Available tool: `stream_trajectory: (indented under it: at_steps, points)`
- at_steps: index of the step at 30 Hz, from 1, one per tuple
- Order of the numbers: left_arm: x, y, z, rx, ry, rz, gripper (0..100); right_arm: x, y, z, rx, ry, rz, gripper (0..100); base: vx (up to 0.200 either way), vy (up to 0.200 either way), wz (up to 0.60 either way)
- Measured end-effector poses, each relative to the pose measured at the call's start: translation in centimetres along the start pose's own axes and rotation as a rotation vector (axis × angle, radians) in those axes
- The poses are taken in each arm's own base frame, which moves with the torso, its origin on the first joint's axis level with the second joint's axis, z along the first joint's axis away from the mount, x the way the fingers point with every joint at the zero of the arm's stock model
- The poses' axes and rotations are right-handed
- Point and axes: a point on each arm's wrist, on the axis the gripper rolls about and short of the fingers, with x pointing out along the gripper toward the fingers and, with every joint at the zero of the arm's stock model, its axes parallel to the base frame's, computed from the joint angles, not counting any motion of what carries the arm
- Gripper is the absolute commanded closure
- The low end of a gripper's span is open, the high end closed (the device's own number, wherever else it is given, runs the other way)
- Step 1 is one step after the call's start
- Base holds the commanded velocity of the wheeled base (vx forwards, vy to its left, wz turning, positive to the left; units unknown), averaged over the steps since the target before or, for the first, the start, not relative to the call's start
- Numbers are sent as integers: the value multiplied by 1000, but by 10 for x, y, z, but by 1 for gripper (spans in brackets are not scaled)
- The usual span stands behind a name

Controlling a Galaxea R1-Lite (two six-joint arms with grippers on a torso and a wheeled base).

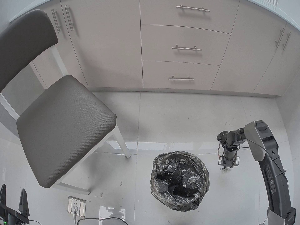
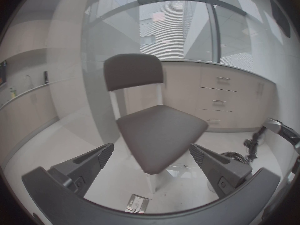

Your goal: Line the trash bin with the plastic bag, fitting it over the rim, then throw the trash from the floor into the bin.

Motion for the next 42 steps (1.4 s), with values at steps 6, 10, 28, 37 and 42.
stream_trajectory:
  at_steps: [6, 10, 28, 37, 42]
  points:
    - [0, -5, -2, 51, 9, -206, 0, -43, -22, 16, 142, 47, 50, 100, 0, 0, 0]
    - [0, -5, -2, 66, 8, -224, 0, -79, -24, 21, 158, 57, 130, 100, 0, 0, 0]
    - [0, -5, -2, 56, 8, -223, 0, -263, 44, -56, -434, -49, 374, 100, 0, 0, 0]
    - [0, -5, -2, 56, 7, -222, 0, -297, 94, -131, -679, -85, 377, 100, 0, 0, 0]
    - [0, -5, -2, 56, 9, -223, 0, -281, 115, -155, -753, -68, 323, 100, 0, 0, 0]
